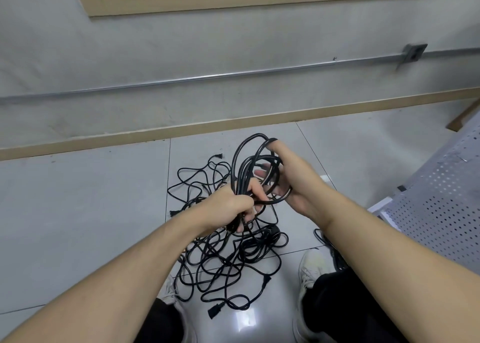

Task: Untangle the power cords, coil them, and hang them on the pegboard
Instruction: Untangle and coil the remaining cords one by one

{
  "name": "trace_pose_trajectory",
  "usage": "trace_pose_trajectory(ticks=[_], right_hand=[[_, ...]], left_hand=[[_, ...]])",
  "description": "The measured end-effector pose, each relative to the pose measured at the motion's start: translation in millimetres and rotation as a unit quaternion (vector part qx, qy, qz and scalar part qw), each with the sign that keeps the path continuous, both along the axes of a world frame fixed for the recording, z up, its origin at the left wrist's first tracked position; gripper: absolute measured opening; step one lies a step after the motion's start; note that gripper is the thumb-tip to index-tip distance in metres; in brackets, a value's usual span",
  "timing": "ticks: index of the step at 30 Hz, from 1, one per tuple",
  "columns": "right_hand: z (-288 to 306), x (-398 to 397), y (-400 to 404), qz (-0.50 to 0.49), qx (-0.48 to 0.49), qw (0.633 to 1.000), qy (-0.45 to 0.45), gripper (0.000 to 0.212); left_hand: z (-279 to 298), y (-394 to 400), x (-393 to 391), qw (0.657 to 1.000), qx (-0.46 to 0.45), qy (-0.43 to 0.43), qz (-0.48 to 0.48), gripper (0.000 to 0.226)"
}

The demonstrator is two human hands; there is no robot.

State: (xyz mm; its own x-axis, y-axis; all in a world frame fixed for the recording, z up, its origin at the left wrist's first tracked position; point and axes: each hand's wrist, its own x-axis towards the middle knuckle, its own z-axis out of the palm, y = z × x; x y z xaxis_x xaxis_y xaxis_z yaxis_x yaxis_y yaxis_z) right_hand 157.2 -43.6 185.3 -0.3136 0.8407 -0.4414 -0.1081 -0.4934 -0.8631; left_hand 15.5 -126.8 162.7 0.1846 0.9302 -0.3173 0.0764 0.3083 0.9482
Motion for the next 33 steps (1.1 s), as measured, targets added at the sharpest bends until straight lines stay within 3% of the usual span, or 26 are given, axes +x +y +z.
trace_pose_trajectory(ticks=[3, 6, 8, 12, 15, 19, 23, 27, 30, 33], right_hand=[[3, 1, 2, -0.015, 0.026, 0.999, 0.015, 0.058], [8, 5, 3, -0.044, 0.034, 0.997, 0.058, 0.062], [9, 4, 2, -0.053, 0.033, 0.995, 0.077, 0.064], [7, 3, 0, -0.058, 0.067, 0.995, 0.044, 0.052], [9, 4, 0, -0.021, 0.101, 0.991, 0.085, 0.045], [13, 4, 2, -0.008, 0.138, 0.989, 0.059, 0.043], [13, 6, 11, -0.026, 0.087, 0.995, 0.033, 0.039], [14, 10, 16, -0.027, 0.0, 0.997, 0.073, 0.023], [15, 14, 11, -0.005, -0.068, 0.99, 0.121, 0.007], [17, 14, 10, -0.005, -0.074, 0.988, 0.133, 0.012]], left_hand=[[3, -4, 7, 1.0, -0.009, 0.008, -0.001, 0.033], [4, -4, 9, 0.998, -0.004, -0.039, 0.042, 0.041], [5, -3, 8, 0.997, -0.002, -0.026, 0.071, 0.045], [-1, -3, 9, 0.989, 0.008, -0.065, 0.13, 0.051], [-3, -5, 12, 0.986, -0.008, -0.121, 0.114, 0.06], [-5, -4, 20, 0.979, 0.004, -0.142, 0.146, 0.055], [-1, -6, 27, 0.99, 0.027, -0.077, 0.117, 0.037], [9, -7, 26, 0.997, 0.07, -0.026, 0.023, 0.023], [8, -10, 28, 0.996, 0.042, -0.079, -0.032, 0.025], [7, -12, 32, 0.98, -0.004, -0.195, -0.03, 0.022]])
